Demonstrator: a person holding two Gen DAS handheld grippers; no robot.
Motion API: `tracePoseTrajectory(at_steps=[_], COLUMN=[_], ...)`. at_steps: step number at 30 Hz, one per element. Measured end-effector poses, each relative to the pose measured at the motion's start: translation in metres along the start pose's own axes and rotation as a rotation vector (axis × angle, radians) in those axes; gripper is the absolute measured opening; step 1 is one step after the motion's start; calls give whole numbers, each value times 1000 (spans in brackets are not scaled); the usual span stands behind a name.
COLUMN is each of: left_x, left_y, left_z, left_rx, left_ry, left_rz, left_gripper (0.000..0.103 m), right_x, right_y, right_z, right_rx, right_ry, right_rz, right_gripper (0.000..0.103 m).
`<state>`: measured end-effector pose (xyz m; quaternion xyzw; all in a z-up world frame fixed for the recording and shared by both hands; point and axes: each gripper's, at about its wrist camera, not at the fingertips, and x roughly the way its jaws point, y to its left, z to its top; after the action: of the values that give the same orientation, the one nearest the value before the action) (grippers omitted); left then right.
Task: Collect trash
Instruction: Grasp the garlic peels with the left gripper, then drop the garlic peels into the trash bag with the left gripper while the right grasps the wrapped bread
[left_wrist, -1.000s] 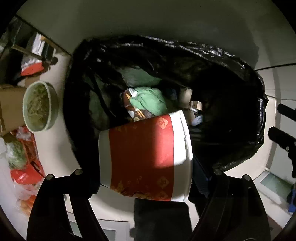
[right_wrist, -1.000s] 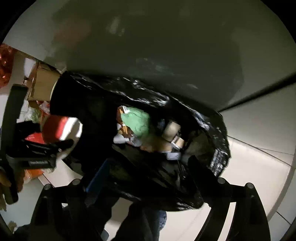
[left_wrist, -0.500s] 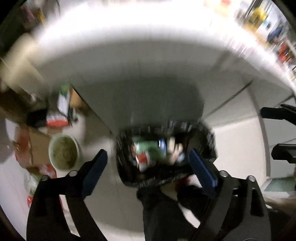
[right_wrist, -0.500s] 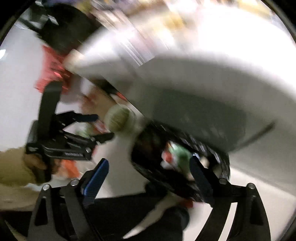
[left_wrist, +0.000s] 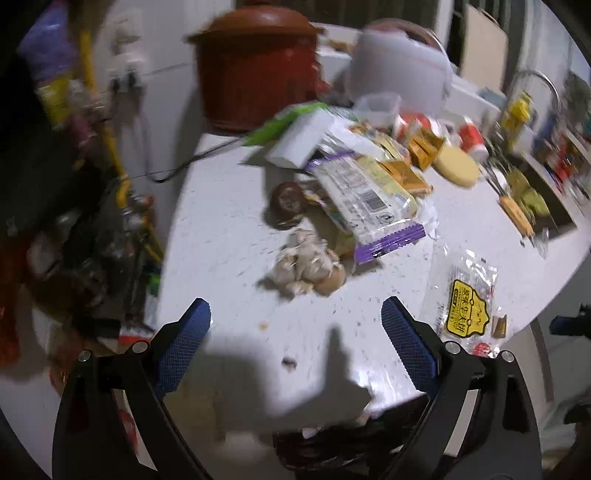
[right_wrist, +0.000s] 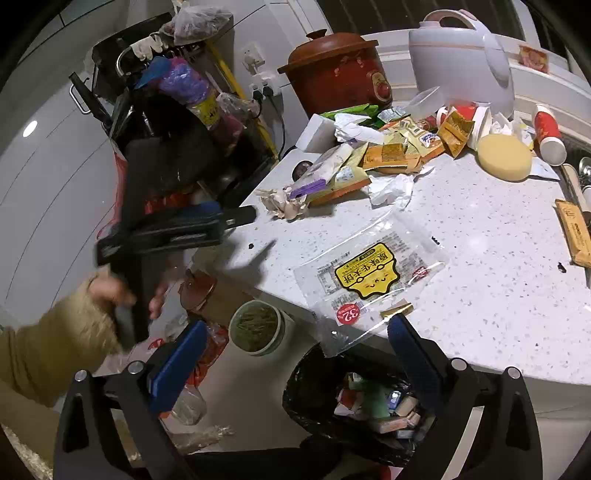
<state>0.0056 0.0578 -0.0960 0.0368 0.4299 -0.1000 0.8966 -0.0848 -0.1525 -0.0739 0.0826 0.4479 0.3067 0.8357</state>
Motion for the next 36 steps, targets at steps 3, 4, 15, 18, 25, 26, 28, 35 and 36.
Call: tracePoseTrajectory(at_steps=[3, 4, 15, 18, 25, 26, 28, 35, 36], left_x=[17, 20, 59, 56, 42, 37, 26, -21, -26], left_y=[2, 1, 4, 9, 17, 19, 21, 26, 28], left_z=[7, 8, 21, 20, 12, 7, -1, -26, -30], left_rx=[32, 33, 84, 75, 49, 41, 29, -36, -42], left_ry=[27, 31, 99, 72, 73, 70, 60, 0, -6], left_rz=[-14, -11, 18, -6, -48, -60, -74, -110, -103], left_gripper=[91, 91, 90, 71, 50, 50, 50, 50, 50], right_x=[-2, -4, -4, -4, 0, 0, 1, 43, 54], right_y=[-2, -3, -17, -18, -19, -18, -16, 32, 37], right_z=[-2, -3, -9, -8, -1, 4, 18, 97, 106], right_rx=[5, 10, 73, 77, 86, 87, 86, -119, -136], right_ry=[-3, -4, 6, 4, 8, -2, -26, -98, -101], right_rz=[-17, -25, -65, -67, -46, -31, -16, -128, -141], right_gripper=[97, 97, 97, 97, 97, 97, 97, 97, 97])
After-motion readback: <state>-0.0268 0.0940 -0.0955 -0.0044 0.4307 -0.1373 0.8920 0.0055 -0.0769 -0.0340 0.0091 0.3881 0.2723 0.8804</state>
